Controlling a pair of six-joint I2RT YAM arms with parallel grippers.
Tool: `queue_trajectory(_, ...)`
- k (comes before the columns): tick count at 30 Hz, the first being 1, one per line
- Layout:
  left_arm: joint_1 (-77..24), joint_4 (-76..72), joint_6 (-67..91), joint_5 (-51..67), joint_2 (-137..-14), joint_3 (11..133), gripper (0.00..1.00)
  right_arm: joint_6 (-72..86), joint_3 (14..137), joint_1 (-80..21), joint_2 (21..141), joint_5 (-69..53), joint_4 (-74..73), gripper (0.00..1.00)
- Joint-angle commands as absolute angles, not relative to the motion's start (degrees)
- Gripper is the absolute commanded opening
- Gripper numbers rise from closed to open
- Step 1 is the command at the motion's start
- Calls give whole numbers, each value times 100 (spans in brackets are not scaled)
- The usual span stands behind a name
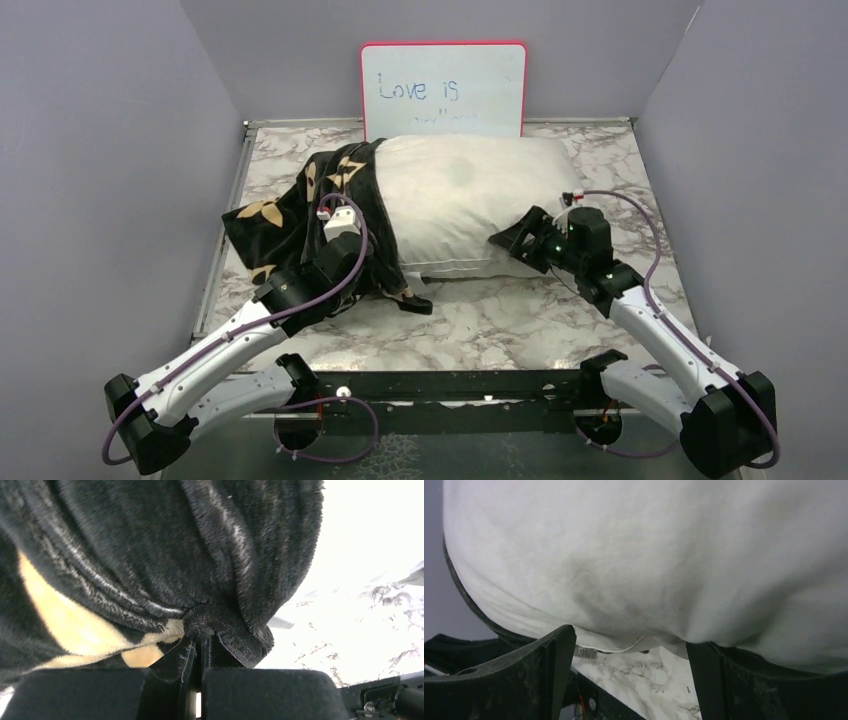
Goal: Remove the pillowcase from the pillow
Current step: Remove the pillow from the pillowcase.
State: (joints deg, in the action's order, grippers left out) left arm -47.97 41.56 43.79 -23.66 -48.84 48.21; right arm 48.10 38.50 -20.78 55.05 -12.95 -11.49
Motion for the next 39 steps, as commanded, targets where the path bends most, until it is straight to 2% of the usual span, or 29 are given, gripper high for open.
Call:
queue_trajectory(1, -4781, 3270, 4062, -1767, -4916, 4742, 0, 5566, 3042, -2268, 5475, -2385, 208, 88)
queue_trajectory(3, -4781, 3244, 4061, -1739, -4885, 4691, 0, 5649, 2912, -2492, 5524, -2328, 431, 93)
queue_trajectory(6, -4781, 3182, 4052, -1682, -4825, 4633, 0, 5857, 2853, -3121, 5638, -2106, 894, 95)
queue_trajectory(12, -4790, 3153, 4047, -1603, -4772, 4576, 0, 6526, 2700, -4358, 5990, -369, 1735, 100)
queue_trajectory(15, -4785, 3148, 4029, -1551, -4781, 4576, 0, 6844, 2624, -4530, 6399, 325, 2411, 100)
queue_trajectory(20, -4790, 3160, 4023, -1483, -4767, 4595, 0, 7210, 3089, -4605, 7194, 1305, 2521, 98)
queue_trajectory(21, -4796, 3156, 4032, -1485, -4767, 4581, 0, 7279, 3199, -4599, 7342, 1560, 2439, 94)
queue_trajectory(24, -4790, 3177, 4043, -1529, -4726, 4573, 0, 7515, 3518, -4595, 7465, 2371, 1833, 58)
queue_trajectory(26, -4791, 3255, 4070, -1600, -4697, 4583, 0, 7275, 3592, -4594, 7244, 2964, 1553, 38)
queue_trajectory(28, -4791, 3425, 4166, -1789, -4675, 4593, 0, 6969, 3614, -4589, 6904, 3689, 1119, 9)
queue_trajectory(29, -4797, 3507, 4196, -1879, -4657, 4596, 0, 6759, 3665, -4574, 6740, 4058, 884, 2)
queue_trajectory(35, -4787, 4025, 4441, -2387, -4578, 4539, 0, 4440, 3915, -4297, 6074, 5363, 502, 1)
queue_trajectory(39, -4787, 4549, 4687, -2678, -4541, 4562, 0, 3978, 3701, -3811, 5652, 5323, 321, 1)
